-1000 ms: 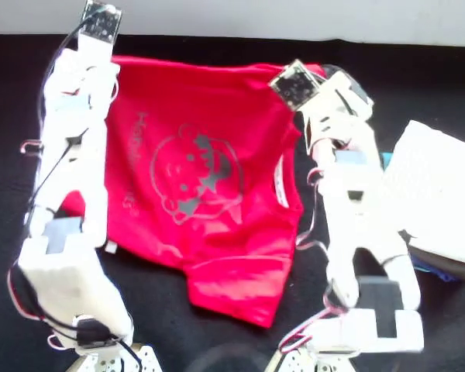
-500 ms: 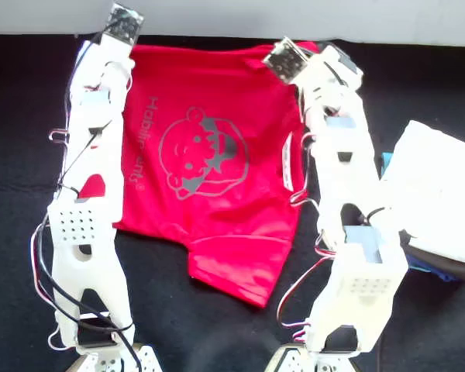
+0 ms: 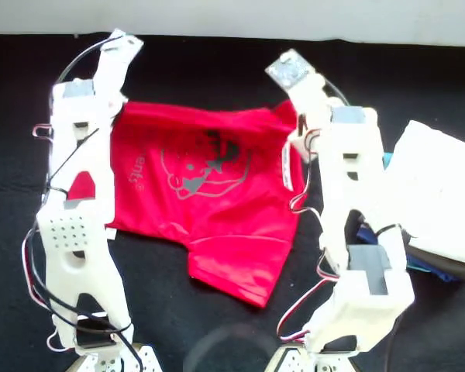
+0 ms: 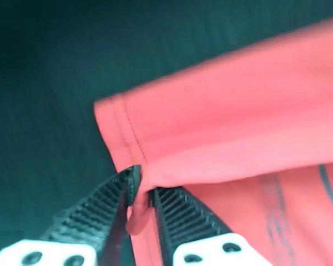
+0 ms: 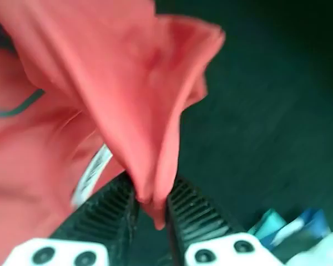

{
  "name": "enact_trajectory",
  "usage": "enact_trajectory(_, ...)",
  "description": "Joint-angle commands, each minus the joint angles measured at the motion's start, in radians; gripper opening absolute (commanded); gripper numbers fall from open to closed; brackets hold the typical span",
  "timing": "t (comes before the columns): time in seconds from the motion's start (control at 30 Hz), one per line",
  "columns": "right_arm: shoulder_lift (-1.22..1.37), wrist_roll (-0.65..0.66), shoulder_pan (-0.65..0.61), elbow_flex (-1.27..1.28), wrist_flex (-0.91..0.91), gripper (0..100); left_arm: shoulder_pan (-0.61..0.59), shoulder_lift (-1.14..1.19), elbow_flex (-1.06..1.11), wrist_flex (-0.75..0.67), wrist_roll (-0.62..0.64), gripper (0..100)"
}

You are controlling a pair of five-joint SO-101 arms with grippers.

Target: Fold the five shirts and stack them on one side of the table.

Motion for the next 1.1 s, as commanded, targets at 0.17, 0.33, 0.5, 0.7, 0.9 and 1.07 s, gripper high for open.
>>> enact_trajectory(0.17,-0.094,-0.135,-0.079,-0.065,0.394,0.8,-0.067,-0.13,-0.047,0.356,-0.006,1)
enact_trajectory(0.33,-0.099,-0.203,-0.153,-0.065,0.599,0.8,-0.104,-0.13,-0.047,0.454,-0.008,1)
enact_trajectory(0.5,-0.182,-0.295,-0.222,-0.013,0.668,0.8,-0.14,-0.13,-0.047,0.531,-0.012,1)
enact_trajectory(0.7,-0.374,-0.347,-0.351,0.262,0.668,0.8,-0.168,-0.13,-0.044,0.545,-0.014,1)
enact_trajectory(0.9,-0.464,-0.361,-0.367,0.378,0.664,0.8,-0.168,-0.13,-0.042,0.606,-0.054,1)
enact_trajectory(1.07,-0.472,-0.353,-0.395,0.452,0.667,0.8,-0.182,-0.133,-0.042,0.608,-0.057,1)
